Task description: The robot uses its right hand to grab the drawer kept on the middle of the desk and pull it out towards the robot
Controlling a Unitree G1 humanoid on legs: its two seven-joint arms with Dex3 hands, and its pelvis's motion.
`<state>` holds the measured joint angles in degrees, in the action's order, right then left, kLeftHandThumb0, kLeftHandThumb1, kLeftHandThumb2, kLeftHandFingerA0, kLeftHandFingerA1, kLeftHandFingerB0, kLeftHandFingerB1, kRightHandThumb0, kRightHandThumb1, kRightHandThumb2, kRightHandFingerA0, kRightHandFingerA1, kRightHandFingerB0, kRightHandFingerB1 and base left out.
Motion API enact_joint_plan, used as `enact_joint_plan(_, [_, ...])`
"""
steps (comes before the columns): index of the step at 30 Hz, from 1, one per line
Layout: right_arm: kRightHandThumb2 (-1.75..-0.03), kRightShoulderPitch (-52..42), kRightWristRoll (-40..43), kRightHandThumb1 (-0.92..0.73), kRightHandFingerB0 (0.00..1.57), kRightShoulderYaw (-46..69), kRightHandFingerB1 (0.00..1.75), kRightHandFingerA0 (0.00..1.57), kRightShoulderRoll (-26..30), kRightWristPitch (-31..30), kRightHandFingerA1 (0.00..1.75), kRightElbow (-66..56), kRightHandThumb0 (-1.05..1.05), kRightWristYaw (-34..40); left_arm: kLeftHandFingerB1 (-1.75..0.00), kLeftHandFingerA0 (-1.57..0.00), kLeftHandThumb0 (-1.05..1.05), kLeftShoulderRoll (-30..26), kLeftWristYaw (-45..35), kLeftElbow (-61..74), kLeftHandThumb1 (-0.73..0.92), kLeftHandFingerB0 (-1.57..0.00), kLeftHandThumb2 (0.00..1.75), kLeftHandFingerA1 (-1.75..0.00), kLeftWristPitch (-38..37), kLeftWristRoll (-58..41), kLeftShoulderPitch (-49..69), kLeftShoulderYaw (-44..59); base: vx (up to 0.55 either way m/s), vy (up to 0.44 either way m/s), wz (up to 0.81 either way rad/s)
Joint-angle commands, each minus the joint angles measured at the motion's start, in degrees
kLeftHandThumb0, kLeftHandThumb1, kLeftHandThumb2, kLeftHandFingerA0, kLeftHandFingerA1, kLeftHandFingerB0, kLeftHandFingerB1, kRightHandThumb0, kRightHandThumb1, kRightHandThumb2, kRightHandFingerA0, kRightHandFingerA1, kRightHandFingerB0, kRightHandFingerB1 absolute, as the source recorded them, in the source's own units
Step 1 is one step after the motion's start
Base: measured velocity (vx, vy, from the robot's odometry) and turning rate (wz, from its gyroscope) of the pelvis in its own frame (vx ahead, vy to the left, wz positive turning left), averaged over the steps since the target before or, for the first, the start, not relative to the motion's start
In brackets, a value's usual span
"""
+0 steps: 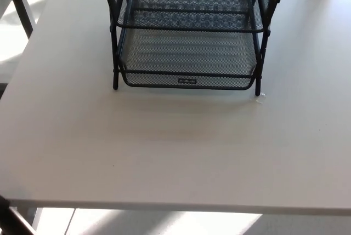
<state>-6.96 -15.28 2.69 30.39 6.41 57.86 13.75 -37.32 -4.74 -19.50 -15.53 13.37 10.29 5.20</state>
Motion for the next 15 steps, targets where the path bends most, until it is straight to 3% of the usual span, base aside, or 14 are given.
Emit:
enact_joint_plan(1, [-0.59,1.1,-4.1,-0.62,0.36,0.2,0.35,0.45,7.0,7.1,0.50,3.1,-0.67,14.1,-0.56,-0.80,-0.29,-9.7,-3.4,9.3,0.56,-0.81,0.57,-0.87,-14.6,4.8,1.7,0.1,0.00,0.000,0.00])
enact_joint_plan(2, [-0.58,0.6,-4.5,-0.59,0.39,0.1,0.37,0.62,7.4,7.1,0.91,2.7,-0.68,15.0,-0.57,-0.80,-0.29,-9.7,-3.1,9.3,0.56,-0.82,0.57,-0.87,-14.9,4.9,1.7,0.1,0.00,0.000,0.00])
enact_joint_plan(4, [-0.59,0.5,-4.6,-0.59,0.36,-0.3,0.37,0.67,8.1,6.7,0.94,3.1,-0.70,14.5,-0.56,-0.80,-0.29,-10.0,-2.6,9.5,0.56,-0.82,0.57,-0.88,-14.9,5.0,1.7,-0.3,0.00,0.000,0.00])
enact_joint_plan(5, [-0.83,0.7,-3.9,-0.46,0.23,-0.4,0.47,0.68,9.0,5.7,0.93,3.5,-0.72,11.2,-0.57,-0.79,-0.30,-10.0,-3.2,10.4,0.56,-0.82,0.57,-0.88,-13.6,4.6,2.0,-0.2,0.00,0.000,0.00])
enact_joint_plan(6, [-0.58,0.0,-3.2,-0.59,0.24,-0.3,0.34,0.64,10.3,3.6,0.89,2.9,-0.72,6.9,-0.56,-0.80,-0.29,-10.2,-3.3,10.5,0.56,-0.82,0.57,-0.87,-13.4,4.7,1.7,-0.4,0.00,0.000,0.00])
enact_joint_plan(7, [-0.82,-0.9,-3.1,-0.46,0.18,-0.5,0.43,0.71,11.6,2.8,0.89,2.1,-0.74,4.6,-0.55,-0.79,-0.29,-10.3,-3.3,10.5,0.56,-0.82,0.57,-0.87,-13.6,4.6,1.6,-0.5,0.00,0.000,0.00])
enact_joint_plan(9, [-0.82,-0.9,-3.0,-0.46,0.18,-0.7,0.43,0.71,11.9,2.7,0.89,2.0,-0.74,4.1,-0.55,-0.79,-0.29,-10.5,-3.3,10.5,0.56,-0.82,0.57,-0.87,-13.6,4.5,1.6,-0.5,0.00,0.000,0.00])
enact_joint_plan(10, [-0.67,-1.2,-2.6,-0.47,0.22,-0.5,0.35,0.65,12.6,1.4,0.70,1.4,-0.79,2.9,-0.56,-0.79,-0.29,-10.5,-3.1,10.4,0.56,-0.81,0.57,-0.87,-13.8,4.6,1.6,-0.5,0.00,0.000,0.00])
enact_joint_plan(11, [-0.58,-2.0,-1.3,-0.54,0.26,0.5,0.30,0.63,13.9,-0.3,0.64,0.6,-0.71,0.6,-0.56,-0.79,-0.28,-10.6,-2.9,10.2,0.56,-0.82,0.56,-0.87,-14.1,4.7,1.6,-0.5,0.00,0.000,0.00])
enact_joint_plan(14, [-0.58,-3.8,1.8,-0.56,0.25,4.1,0.30,0.59,15.4,0.5,0.61,-0.8,-0.68,-1.2,-0.58,-0.78,-0.28,-10.6,-2.6,9.9,0.55,-0.82,0.57,-0.87,-14.8,5.1,1.5,-0.5,0.00,0.000,0.00])
enact_joint_plan(15, [-0.58,-5.1,2.7,-0.56,0.25,5.7,0.31,0.66,15.9,1.0,0.76,-2.2,-0.68,-1.3,-0.58,-0.78,-0.28,-10.7,-2.6,9.8,0.56,-0.82,0.57,-0.87,-15.1,5.3,1.5,-0.5,0.00,0.000,0.00])
